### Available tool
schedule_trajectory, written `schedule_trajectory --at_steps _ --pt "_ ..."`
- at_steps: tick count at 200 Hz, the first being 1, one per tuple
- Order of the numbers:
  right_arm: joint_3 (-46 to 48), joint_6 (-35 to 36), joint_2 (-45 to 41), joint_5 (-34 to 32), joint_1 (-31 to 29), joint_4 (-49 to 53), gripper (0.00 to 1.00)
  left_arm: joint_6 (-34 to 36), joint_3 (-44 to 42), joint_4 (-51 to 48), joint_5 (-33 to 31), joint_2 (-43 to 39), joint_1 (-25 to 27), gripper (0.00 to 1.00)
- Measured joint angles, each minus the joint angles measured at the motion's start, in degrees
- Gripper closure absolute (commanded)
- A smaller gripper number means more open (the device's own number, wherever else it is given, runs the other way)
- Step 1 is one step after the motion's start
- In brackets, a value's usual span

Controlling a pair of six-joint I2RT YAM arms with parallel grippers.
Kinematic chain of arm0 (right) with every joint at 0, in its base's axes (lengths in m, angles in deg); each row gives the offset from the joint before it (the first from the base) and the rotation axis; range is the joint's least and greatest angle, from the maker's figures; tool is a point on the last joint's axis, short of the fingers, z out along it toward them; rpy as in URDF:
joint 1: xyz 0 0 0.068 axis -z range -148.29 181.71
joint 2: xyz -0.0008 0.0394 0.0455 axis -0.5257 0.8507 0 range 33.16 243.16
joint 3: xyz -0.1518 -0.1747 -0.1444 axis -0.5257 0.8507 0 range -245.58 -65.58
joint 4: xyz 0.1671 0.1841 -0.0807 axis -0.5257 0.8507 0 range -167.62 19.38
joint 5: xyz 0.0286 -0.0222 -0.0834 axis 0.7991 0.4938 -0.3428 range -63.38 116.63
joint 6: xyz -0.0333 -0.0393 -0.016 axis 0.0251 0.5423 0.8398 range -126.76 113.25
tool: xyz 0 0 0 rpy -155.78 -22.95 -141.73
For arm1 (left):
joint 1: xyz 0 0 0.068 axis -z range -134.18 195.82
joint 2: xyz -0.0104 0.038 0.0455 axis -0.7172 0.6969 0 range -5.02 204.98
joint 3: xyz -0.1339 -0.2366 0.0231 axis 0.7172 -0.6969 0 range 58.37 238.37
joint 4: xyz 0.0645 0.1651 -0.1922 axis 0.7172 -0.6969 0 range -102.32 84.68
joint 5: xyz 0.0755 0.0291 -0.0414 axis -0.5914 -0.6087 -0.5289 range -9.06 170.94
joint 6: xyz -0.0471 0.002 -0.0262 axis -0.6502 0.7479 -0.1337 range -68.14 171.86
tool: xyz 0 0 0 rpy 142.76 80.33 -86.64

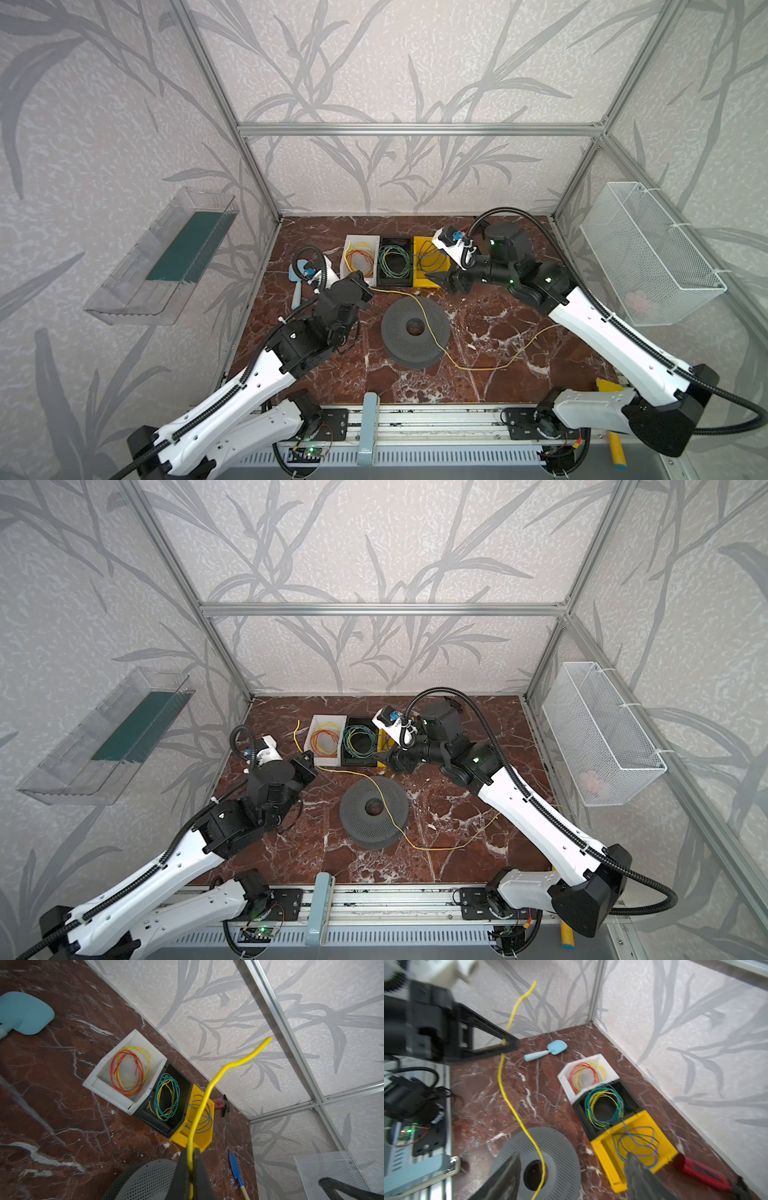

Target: Wrap the cables

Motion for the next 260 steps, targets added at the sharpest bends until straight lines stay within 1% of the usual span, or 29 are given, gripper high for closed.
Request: schedule_trajectory --at_steps 28,54,87,127,139,153,162,176,203,216,232,254,260 --pt "-3.87 0.33 7.93 3.80 -5.99 -1.79 0.22 -4.33 -0.61 -2.47 -1.20 -0.44 2.25 1.00" --pt "-5.14 0.59 14.82 6.16 -9.55 -3.69 0.22 -7.37 -0.92 -5.01 -0.63 -1.01 3.74 1.00" --pt "-5.62 1.49 20.20 7.63 -10.38 -3.85 0.24 -10.40 -0.92 -9.68 0.31 -0.85 4.42 1.00" --pt "-6.73 2.08 22.88 8.28 -10.54 -4.07 0.34 -11.10 -0.96 -11.02 1.51 -1.03 4.59 1.00" --pt "-7.74 2.05 23.98 8.98 -10.62 -4.46 0.40 -11.10 -1.38 -10.49 1.68 -1.33 4.57 1.00" --pt "-7.93 1.92 24.83 10.12 -10.75 -5.29 0.52 -11.06 -2.67 -9.29 1.79 -1.97 4.52 1.00" --pt "-7.93 1.79 25.31 10.84 -10.91 -5.35 0.58 -10.99 -3.32 -9.03 1.92 -2.27 4.52 1.00" --pt "-7.93 1.53 25.99 11.78 -11.32 -5.60 0.62 -10.67 -3.48 -9.11 2.25 -2.25 4.50 1.00" --pt "-7.93 1.42 26.77 12.76 -11.78 -6.23 0.79 -9.81 -3.45 -8.83 3.08 -2.23 4.37 1.00" --pt "-7.93 1.36 26.84 13.14 -11.85 -6.38 0.84 -9.38 -3.37 -8.61 3.30 -2.10 4.20 1.00" --pt "-7.93 1.27 26.84 13.27 -11.96 -6.51 1.00 -8.96 -2.80 -8.66 3.50 -1.36 4.11 1.00" --pt "-7.69 0.39 26.84 13.14 -11.93 -7.02 1.00 -8.52 -1.44 -9.53 3.98 0.02 3.87 1.00" --pt "-7.54 0.22 26.75 13.14 -11.93 -7.26 1.00 -8.39 -1.16 -9.70 4.15 0.42 3.82 0.95"
